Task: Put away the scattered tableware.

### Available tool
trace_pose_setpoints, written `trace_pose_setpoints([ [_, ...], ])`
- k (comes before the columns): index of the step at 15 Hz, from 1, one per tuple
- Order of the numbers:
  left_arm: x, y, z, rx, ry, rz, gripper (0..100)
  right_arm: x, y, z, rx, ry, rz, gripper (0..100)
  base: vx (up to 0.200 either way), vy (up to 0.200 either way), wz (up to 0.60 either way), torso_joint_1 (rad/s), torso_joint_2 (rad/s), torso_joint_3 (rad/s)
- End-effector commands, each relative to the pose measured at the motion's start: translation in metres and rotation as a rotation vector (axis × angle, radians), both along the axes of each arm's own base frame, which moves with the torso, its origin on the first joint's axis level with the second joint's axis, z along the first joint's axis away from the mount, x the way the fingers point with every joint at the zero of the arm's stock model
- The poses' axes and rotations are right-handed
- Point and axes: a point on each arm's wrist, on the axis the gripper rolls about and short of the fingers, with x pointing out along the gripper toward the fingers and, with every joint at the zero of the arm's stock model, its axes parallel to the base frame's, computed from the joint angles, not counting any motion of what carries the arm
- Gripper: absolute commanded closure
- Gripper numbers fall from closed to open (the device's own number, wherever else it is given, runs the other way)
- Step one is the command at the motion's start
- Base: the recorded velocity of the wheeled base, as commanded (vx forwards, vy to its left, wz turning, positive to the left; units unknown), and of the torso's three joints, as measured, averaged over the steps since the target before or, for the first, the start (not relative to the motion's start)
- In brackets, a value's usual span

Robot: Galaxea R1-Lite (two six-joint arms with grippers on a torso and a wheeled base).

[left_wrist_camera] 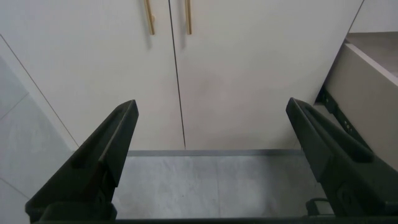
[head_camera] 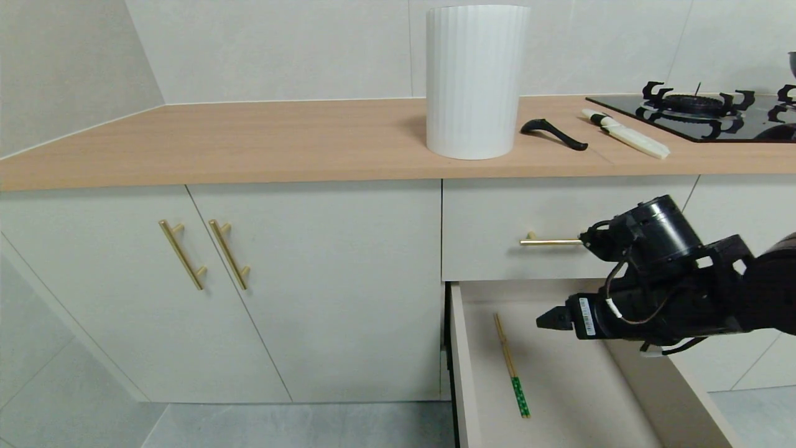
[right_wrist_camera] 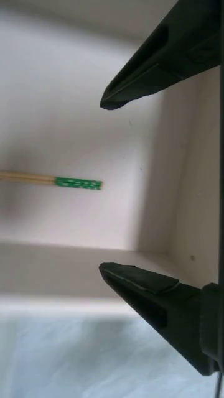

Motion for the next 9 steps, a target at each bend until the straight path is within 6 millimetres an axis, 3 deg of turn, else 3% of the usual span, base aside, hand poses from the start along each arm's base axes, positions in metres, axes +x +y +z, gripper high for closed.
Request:
trace_pose_setpoints([
  [1,0.0000,0.0000,0.0001,0.000,-0.001,0.000,0,-0.0142,-0.0145,0.0253,0.033,-0.085,-0.017,0,0.000,0.000,0.00,0.000,0.00,0.000],
  [9,0.0000,0.0000,0.0000,0.000,0.000,0.000,0,-0.0204,-0.0243,0.0324,0.003,-0.123,-0.007,0,0.000,0.000,0.00,0.000,0.00,0.000],
])
